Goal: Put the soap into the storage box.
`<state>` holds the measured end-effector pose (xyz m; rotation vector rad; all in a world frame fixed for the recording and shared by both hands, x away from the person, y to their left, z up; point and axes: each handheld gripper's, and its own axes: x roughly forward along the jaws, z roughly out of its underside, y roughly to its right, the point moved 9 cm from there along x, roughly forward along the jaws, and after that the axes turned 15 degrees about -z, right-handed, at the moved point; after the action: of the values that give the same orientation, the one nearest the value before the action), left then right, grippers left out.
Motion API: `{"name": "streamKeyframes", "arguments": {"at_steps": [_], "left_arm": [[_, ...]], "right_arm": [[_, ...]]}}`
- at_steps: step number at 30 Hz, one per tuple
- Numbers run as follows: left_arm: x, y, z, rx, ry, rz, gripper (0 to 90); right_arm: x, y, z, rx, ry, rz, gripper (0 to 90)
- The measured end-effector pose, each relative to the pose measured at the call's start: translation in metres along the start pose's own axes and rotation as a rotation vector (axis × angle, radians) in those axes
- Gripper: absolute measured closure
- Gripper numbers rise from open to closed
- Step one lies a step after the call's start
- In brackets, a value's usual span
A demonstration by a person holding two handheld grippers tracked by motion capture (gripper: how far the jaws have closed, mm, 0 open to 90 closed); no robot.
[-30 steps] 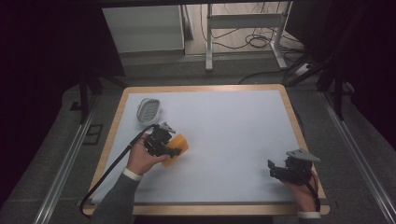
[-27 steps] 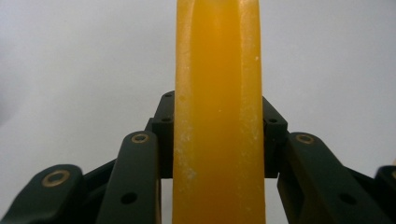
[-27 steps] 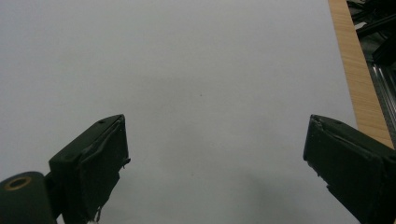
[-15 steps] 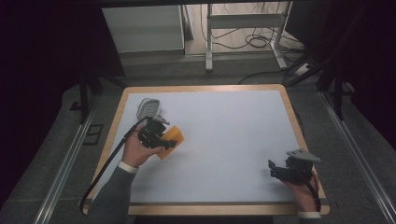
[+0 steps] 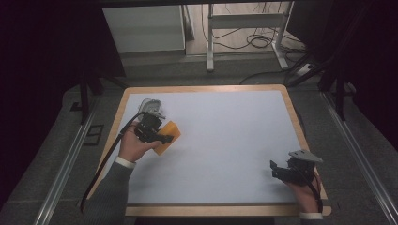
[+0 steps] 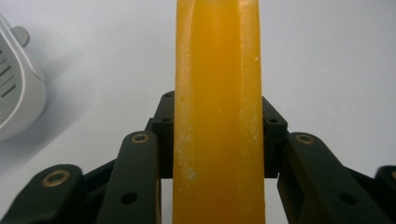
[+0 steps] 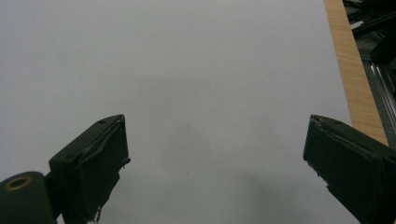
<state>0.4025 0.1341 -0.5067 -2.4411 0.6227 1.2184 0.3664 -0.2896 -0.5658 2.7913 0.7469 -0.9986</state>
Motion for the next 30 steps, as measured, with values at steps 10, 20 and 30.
{"name": "streamKeyframes", "arguments": {"at_steps": [10, 20, 30], "left_arm": [[-0.004, -0.012, -0.009, -0.001, 0.019, -0.040, 61.2], [-0.003, -0.015, -0.015, 0.002, 0.017, -0.035, 61.2], [-0.003, -0.021, -0.021, -0.011, 0.026, -0.039, 61.2]], "right_arm": [[0.000, 0.001, 0.000, 0.001, 0.001, 0.000, 6.5], [0.001, 0.000, 0.001, -0.002, -0.007, -0.001, 6.6], [0.002, -0.001, 0.002, 0.000, -0.009, 0.000, 6.6]]}}
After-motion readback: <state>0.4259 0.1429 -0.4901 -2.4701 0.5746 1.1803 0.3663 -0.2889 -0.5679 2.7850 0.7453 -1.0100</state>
